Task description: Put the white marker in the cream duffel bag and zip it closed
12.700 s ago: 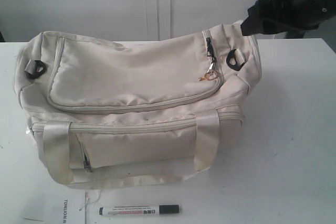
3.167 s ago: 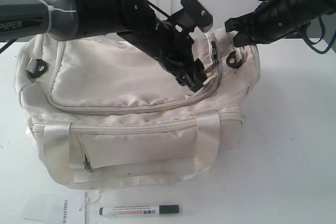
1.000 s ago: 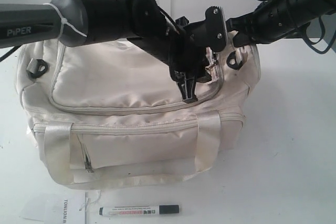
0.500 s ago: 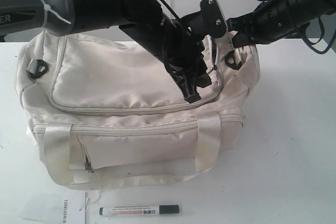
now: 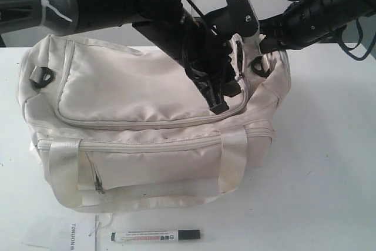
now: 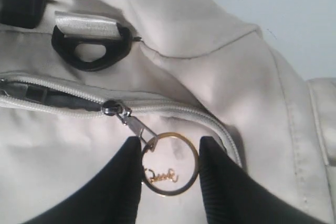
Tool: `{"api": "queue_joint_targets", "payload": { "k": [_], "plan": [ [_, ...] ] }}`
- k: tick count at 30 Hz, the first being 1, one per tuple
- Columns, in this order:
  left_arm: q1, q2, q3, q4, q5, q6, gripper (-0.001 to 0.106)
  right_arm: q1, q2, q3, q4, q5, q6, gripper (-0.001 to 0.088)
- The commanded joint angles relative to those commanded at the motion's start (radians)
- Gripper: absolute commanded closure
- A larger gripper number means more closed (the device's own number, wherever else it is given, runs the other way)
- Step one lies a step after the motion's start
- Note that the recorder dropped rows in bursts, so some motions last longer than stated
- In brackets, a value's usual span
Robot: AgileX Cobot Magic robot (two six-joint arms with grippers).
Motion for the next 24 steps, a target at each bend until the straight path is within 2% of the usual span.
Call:
{"api": "queue_joint_targets", "payload": {
  "k": [8, 15, 24],
  "plan": [
    [0.000, -0.032, 0.000, 0.000, 0.000, -0.023, 0.105, 0.000, 0.000, 0.000, 0.000, 0.000, 0.000, 0.0868],
    [0.000, -0.041, 0.000, 0.000, -0.006, -0.099, 0.105, 0.000, 0.000, 0.000, 0.000, 0.000, 0.000, 0.0868],
    [0.000, -0.041, 0.000, -0.002, -0.005, -0.116, 0.105, 0.000, 0.000, 0.000, 0.000, 0.000, 0.000, 0.0868]
  ]
}}
